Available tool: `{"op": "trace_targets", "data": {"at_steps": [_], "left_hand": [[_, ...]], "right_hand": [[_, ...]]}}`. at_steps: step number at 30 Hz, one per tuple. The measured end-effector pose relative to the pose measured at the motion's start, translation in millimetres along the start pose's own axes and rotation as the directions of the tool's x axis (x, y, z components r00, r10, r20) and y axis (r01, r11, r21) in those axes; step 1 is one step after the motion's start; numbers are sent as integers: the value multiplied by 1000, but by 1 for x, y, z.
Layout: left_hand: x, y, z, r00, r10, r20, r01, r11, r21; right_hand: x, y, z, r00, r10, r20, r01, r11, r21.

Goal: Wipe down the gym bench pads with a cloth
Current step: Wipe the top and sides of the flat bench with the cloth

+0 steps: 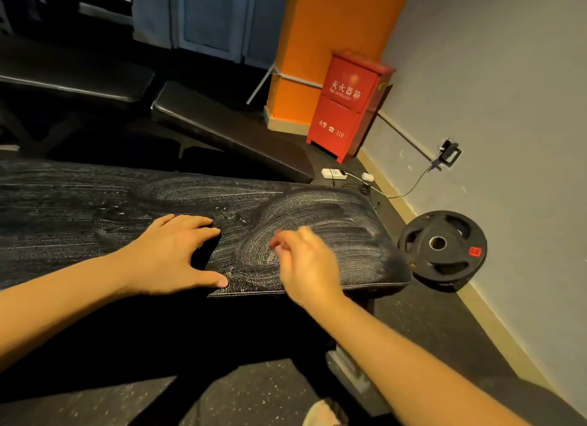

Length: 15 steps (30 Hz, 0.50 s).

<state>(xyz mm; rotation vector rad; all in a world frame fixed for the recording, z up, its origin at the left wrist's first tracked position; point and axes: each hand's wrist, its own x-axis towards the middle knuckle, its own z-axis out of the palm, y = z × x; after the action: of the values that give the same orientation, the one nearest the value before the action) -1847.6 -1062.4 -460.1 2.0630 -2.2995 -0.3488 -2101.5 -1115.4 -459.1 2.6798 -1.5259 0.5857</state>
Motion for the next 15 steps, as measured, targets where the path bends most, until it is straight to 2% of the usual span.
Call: {"op": "trace_targets", "data": {"at_steps": [2, 3, 4, 6, 7, 9, 10, 11, 13, 15], "left_hand": [[1, 3, -2, 1000, -5, 0, 5, 1000, 10], [2, 4, -2, 1000, -4, 3, 4, 1000, 9], [2, 4, -2, 1000, -2, 3, 2, 1000, 7], [2, 4, -2, 1000, -3, 5, 2, 1000, 2], [2, 4, -2, 1000, -4, 15, 4, 1000, 2], [1, 4, -1, 1000, -4, 28, 4, 1000, -7], [2, 4, -2, 999, -5, 35, 5, 1000, -12], [3, 4, -4, 999, -5, 41, 6, 1000, -12], [5, 6, -6, 999, -3, 36, 3, 1000, 5], [7, 9, -8, 1000, 1, 28, -2, 1000, 19]], "right_hand": [[-25, -20, 0, 948, -304, 96, 295, 951, 98], [-31, -8, -5, 918, -384, 93, 377, 922, 87], [-31, 13, -11, 935, -348, 67, 345, 937, 52], [-16, 73, -19, 999, -33, -17, 32, 999, -26], [-5, 108, -24, 984, 168, -65, -173, 981, -86], [9, 162, -32, 854, 496, -160, -515, 850, -113], [13, 169, -31, 810, 552, -198, -581, 801, -144], [15, 162, -28, 800, 559, -220, -597, 780, -187], [10, 125, -16, 881, 422, -214, -460, 869, -179], [-10, 86, -12, 983, 157, -97, -163, 985, -55]]}}
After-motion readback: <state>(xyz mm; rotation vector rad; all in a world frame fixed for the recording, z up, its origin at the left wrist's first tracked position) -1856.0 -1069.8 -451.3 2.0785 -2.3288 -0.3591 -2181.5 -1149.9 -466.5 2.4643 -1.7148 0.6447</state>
